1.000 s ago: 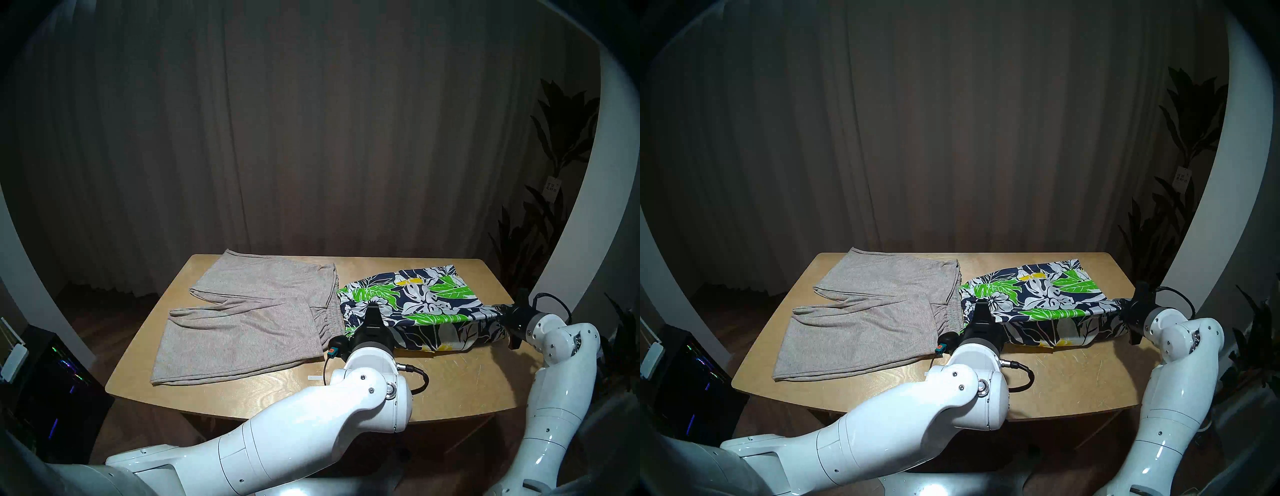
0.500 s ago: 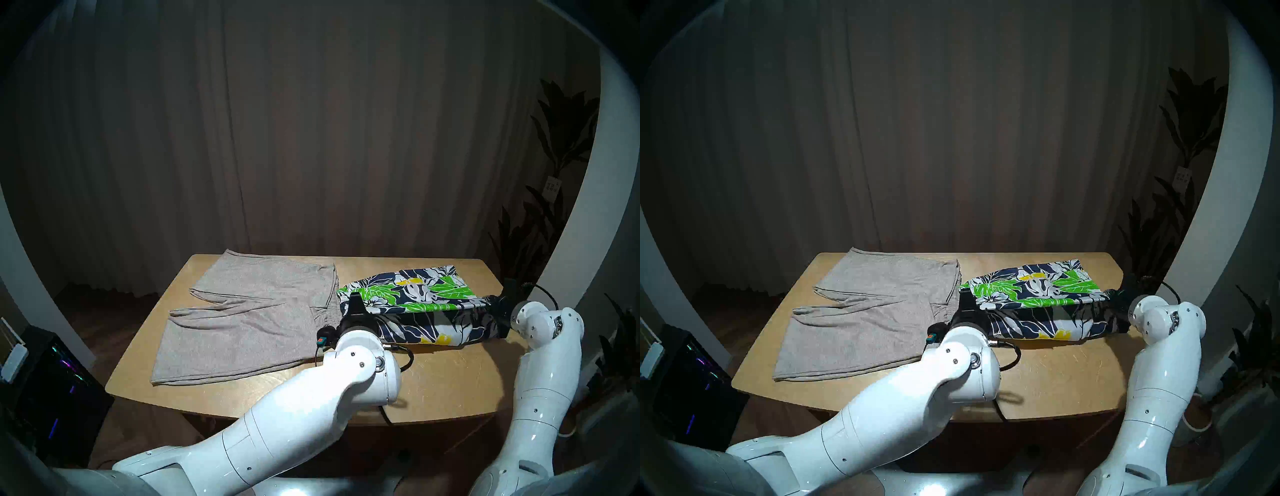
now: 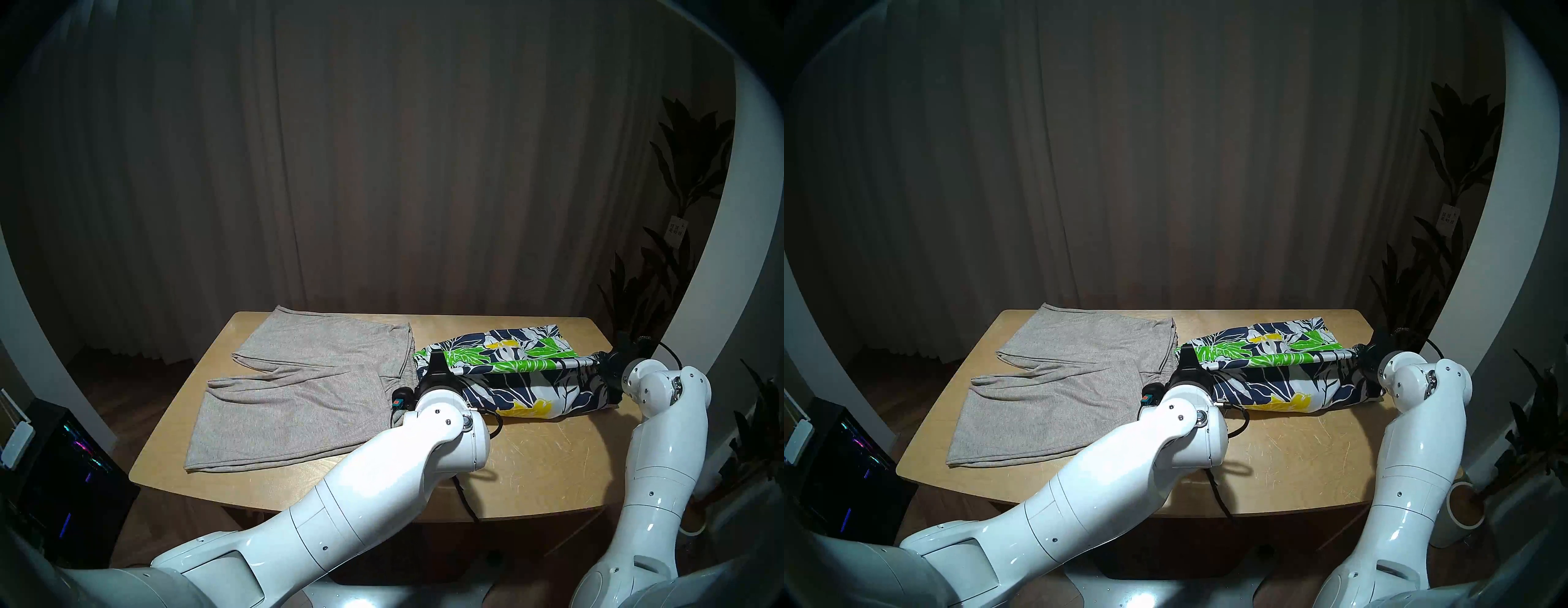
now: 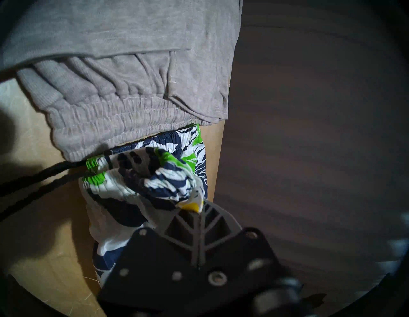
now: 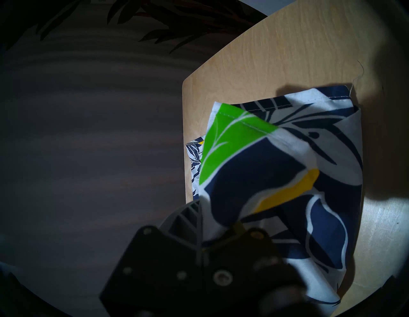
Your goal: Fold pants twice and stack them
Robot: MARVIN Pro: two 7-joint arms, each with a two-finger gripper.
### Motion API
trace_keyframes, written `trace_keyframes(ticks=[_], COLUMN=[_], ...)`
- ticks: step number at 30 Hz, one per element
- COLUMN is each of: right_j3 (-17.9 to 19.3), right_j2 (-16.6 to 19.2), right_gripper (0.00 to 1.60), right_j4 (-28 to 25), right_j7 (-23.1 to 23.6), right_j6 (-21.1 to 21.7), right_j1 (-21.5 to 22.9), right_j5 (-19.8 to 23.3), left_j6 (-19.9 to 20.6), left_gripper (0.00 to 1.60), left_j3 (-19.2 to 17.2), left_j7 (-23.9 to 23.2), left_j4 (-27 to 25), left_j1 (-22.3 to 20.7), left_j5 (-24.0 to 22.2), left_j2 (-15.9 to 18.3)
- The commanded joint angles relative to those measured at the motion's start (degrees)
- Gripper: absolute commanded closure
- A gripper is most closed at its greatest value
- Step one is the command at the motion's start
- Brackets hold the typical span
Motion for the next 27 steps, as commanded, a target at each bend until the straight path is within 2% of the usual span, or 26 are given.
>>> trace_keyframes(ticks=[1, 6, 9, 16, 22, 27], right_j3=[-2.1, -3.8, -4.7, -5.3, -5.7, -6.6], right_j2=[0.6, 1.0, 1.4, 2.3, 3.1, 3.7], right_gripper=[1.60, 1.60, 1.60, 1.60, 1.60, 1.60], right_j4=[2.4, 5.7, 8.0, 8.8, 10.3, 13.5], right_j7=[0.6, 1.2, 1.7, 2.5, 3.6, 5.0], right_j6=[-2.1, -3.8, -5.0, -5.4, -6.2, -7.0], right_j1=[4.3, 6.6, 9.0, 11.5, 13.5, 15.0], right_j5=[-1.9, -3.8, -4.6, -4.8, -5.4, -6.5], left_j6=[2.5, 4.4, 7.2, 10.6, 12.1, 13.7], left_gripper=[1.60, 1.60, 1.60, 1.60, 1.60, 1.60], left_j3=[-2.7, -4.1, -5.3, -6.1, -8.6, -12.2], left_j7=[-0.8, -0.8, -1.0, -1.7, -3.3, -6.2], left_j4=[-0.5, -0.4, -0.6, 0.0, 3.3, 6.8], left_j1=[-3.9, -4.2, -4.6, -5.6, -5.9, -5.4], left_j5=[-1.0, -2.4, -4.7, -6.4, -8.8, -12.0], left_j2=[-0.7, -0.7, -0.8, -0.9, -2.2, -3.2])
